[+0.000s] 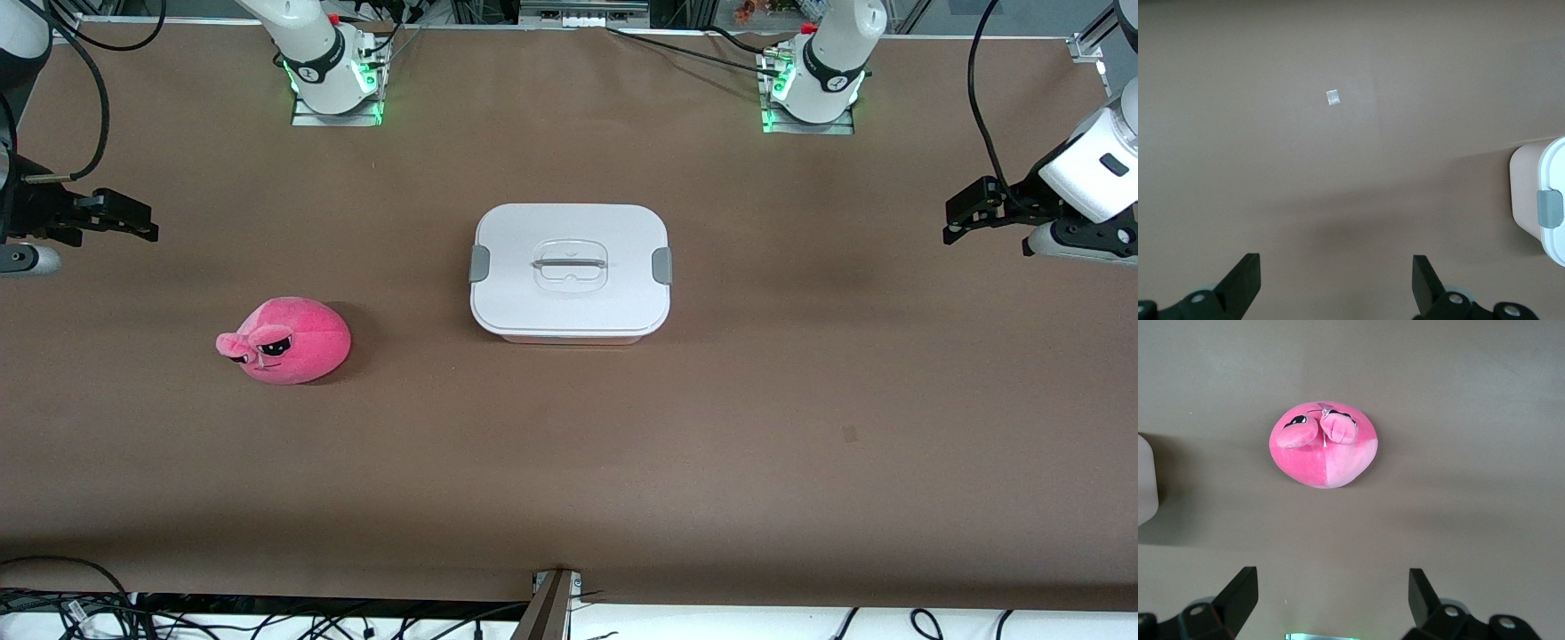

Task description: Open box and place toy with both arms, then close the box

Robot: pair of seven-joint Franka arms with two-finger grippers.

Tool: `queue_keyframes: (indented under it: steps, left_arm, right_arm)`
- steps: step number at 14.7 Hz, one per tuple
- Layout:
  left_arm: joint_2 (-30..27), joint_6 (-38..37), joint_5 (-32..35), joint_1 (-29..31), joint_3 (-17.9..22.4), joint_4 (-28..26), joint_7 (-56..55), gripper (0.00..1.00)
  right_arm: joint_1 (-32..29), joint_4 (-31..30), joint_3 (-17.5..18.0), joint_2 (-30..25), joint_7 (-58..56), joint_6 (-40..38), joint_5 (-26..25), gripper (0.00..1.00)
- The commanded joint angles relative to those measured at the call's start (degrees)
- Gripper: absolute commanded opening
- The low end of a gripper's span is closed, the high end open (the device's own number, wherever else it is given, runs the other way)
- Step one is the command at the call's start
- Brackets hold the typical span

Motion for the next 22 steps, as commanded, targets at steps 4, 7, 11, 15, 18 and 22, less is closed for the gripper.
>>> queue_keyframes:
  steps: [4,7,11,15,18,22]
  left_arm:
    - [0.3,-1.3,0.3,0.3,0.0,1.9,1.0,1.0]
    - [0.6,-1.3,0.2,0.2,-0.2,1.9,0.9,1.0]
    - [1.1,-1.5,0.3,-0.7,-0.4,1.9,1.7,1.0]
    - [1.2,-1.8,-3.1,-1.7,-2.5,3.6,3.1,1.0]
    - [2.6,-1.7,-4.2,-3.9,-6.2,4.0,4.9,1.0]
    - [4.9,-1.2,-4.4,-9.3,-12.6,4.1,11.5,1.0]
  right_arm:
    - [-0.3,1.6,0.0,0.8,-0.2,-0.4,0.5,1.0]
    - [-0.3,1.6,-0.1,0.8,-0.3,-0.4,0.5,1.0]
    - [-0.2,1.6,0.0,0.8,-1.6,-0.4,0.4,1.0]
    - [-0.3,1.6,0.0,0.8,-1.6,-0.4,0.4,1.0]
    - [-0.4,1.6,-0.1,0.8,-1.4,-0.4,0.3,1.0]
    - [-0.5,1.5,-0.2,1.9,-1.3,-0.1,0.5,1.0]
